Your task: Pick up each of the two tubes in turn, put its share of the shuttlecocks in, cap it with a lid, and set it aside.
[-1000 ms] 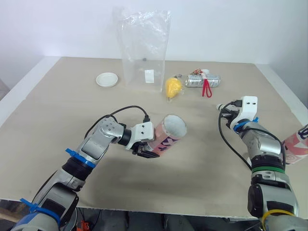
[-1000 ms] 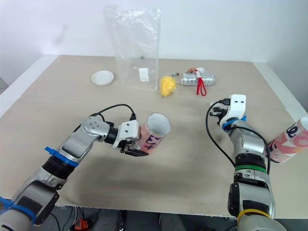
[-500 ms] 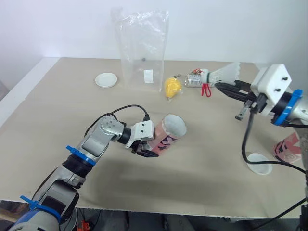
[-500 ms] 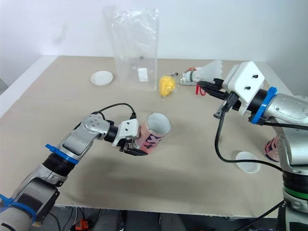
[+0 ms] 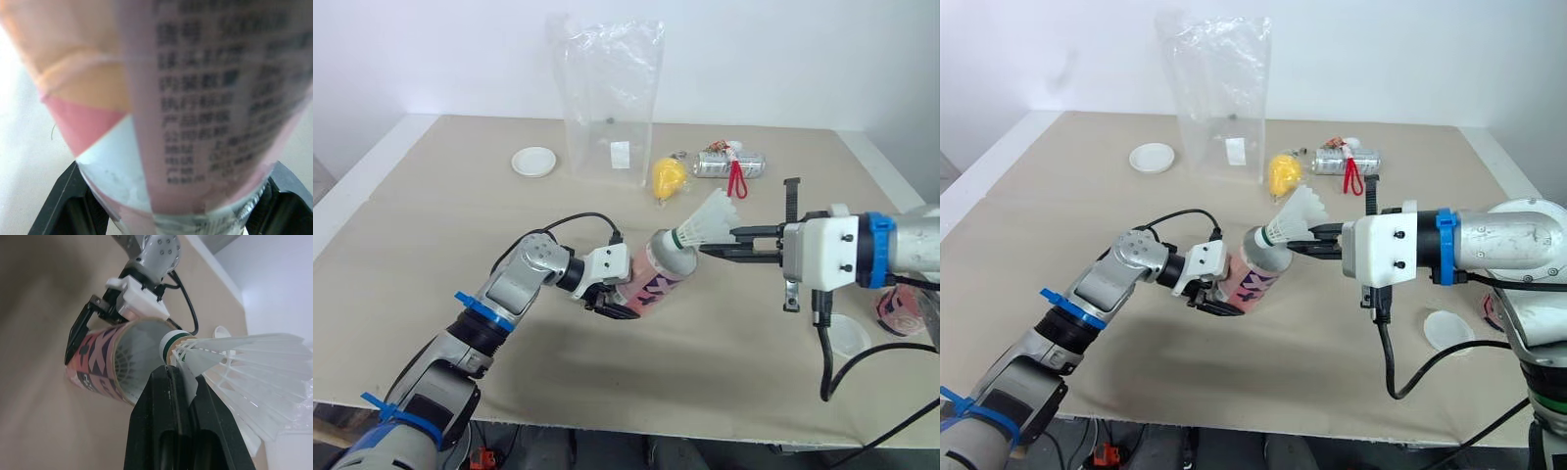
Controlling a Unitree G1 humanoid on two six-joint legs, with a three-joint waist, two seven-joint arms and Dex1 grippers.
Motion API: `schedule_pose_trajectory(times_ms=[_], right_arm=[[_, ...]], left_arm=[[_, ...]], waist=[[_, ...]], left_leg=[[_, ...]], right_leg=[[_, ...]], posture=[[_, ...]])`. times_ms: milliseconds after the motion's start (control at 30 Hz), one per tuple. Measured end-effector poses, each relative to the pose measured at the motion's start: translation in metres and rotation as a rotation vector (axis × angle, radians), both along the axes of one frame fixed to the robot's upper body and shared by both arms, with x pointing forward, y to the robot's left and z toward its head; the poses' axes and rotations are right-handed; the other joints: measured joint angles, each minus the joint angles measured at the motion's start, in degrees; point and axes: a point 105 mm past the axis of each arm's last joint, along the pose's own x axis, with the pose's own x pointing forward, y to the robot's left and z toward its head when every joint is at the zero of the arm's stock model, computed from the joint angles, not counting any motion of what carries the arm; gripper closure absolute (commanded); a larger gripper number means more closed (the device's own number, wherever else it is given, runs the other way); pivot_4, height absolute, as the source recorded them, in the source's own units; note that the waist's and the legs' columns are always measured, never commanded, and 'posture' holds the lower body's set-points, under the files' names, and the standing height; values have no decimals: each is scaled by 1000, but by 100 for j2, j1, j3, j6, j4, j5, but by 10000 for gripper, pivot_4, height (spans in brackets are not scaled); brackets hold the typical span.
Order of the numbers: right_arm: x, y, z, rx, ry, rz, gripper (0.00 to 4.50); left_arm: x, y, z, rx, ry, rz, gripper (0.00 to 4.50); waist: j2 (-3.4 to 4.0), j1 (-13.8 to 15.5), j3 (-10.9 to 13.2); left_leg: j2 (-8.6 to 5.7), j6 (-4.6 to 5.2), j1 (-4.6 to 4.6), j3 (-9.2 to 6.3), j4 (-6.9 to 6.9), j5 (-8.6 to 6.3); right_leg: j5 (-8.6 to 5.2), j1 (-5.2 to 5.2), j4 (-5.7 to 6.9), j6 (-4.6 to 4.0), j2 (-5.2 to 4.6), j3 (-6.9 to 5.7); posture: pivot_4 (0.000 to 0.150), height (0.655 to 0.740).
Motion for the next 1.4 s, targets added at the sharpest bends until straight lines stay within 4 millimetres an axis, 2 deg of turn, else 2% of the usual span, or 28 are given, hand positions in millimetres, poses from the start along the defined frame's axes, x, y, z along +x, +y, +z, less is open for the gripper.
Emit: schedule_pose_trajectory(times_ms=[100,200,300,467,500,533,567,633,700,800,867,933,1000,1067,1133,1200,1233,1400], right_arm=[[5,3,-9,-13,26,5,43917],[5,8,-10,-17,26,32,43917],[5,10,-11,-25,32,46,35269],[2,12,-5,-6,85,76,11870],[1,11,-5,0,104,75,9180],[0,10,-1,26,142,72,4192],[-1,9,1,36,146,70,1812],[-2,8,13,125,210,53,1812],[-3,5,35,242,256,23,1812],[2,-3,48,348,350,-38,1812],[6,-10,49,382,417,-88,1812],[9,-12,44,389,480,-116,7072],[14,-9,38,364,507,-132,14880],[19,-3,32,315,505,-151,25072],[23,5,17,214,515,-163,35803],[24,11,0,126,544,-160,44475],[25,16,-6,77,546,-145,44475],[27,28,-8,-24,487,-105,44475]], left_arm=[[0,1,0,2,-4,0,15718],[-1,0,1,2,-11,2,15718],[-2,1,1,3,-10,6,15718],[-2,1,0,1,-15,15,15718],[-3,1,0,1,-17,16,15718],[-3,1,1,1,-20,16,15718],[-3,1,0,2,-21,17,15718],[-3,3,1,4,-25,18,15718],[-3,4,0,6,-26,20,15718],[-3,3,1,8,-31,17,15718],[-2,3,1,13,-36,8,15718],[-1,2,2,24,-45,-5,15718],[-1,2,3,39,-51,-16,15718],[-1,2,4,52,-61,-27,15718],[-1,1,4,59,-64,-32,15718],[-1,1,5,61,-59,-35,15718],[-2,1,6,65,-54,-38,15718],[-2,2,7,70,-40,-39,15718]], waist=[[0,-3,0],[0,-1,0],[0,-2,1],[-1,-2,1],[-1,-2,1],[-1,-2,1],[-1,-3,1],[-1,-4,1],[-1,-5,1],[-1,-6,2],[-1,-6,1],[0,-7,1],[0,-9,1],[1,-12,1],[0,-13,1],[1,-13,1],[2,-12,1],[2,-11,1]], left_leg=[[0,0,-1,1,0,0],[0,0,-3,-1,-2,0],[0,0,-3,0,-1,0],[1,0,-3,-3,-1,0],[1,0,-3,-3,-1,0],[1,0,-3,-3,-1,0],[2,0,-3,-3,-2,0],[3,0,-3,-3,-3,0],[6,0,0,-4,-3,0],[7,0,0,-3,-3,0],[6,0,0,-2,-3,0],[6,0,0,-1,-3,0],[7,0,1,1,-3,0],[8,0,0,4,-3,0],[10,0,-1,7,-3,0],[10,0,-5,11,-4,0],[11,0,-13,16,-6,0],[12,0,-20,16,-15,0]], right_leg=[[0,-3,0,0,1,0],[0,-3,1,0,1,-1],[-1,-3,1,0,1,0],[0,-1,1,-1,2,-2],[0,-1,1,-1,2,-2],[0,-2,1,0,2,-1],[0,-2,1,-1,2,-1],[0,-3,3,-2,3,-2],[2,-1,3,-6,4,-5],[5,-2,2,-11,3,-5],[5,-2,2,-11,3,-5],[5,-4,2,-11,3,-4],[6,-8,3,-11,3,-4],[6,-12,2,-11,2,-4],[6,-17,2,-12,2,-4],[5,-22,2,-13,2,-2],[5,-35,3,-13,2,-1],[14,-50,4,3,4,-4]], posture=[[1500,7400],[1500,7400],[1500,7400],[1500,7400],[1500,7400],[1500,7400],[1500,7400],[1500,7400],[1500,7400],[1500,7400],[1500,7400],[1500,7400],[1500,7400],[1500,7400],[1500,7400],[1500,7400],[1500,7400],[1500,7400]])
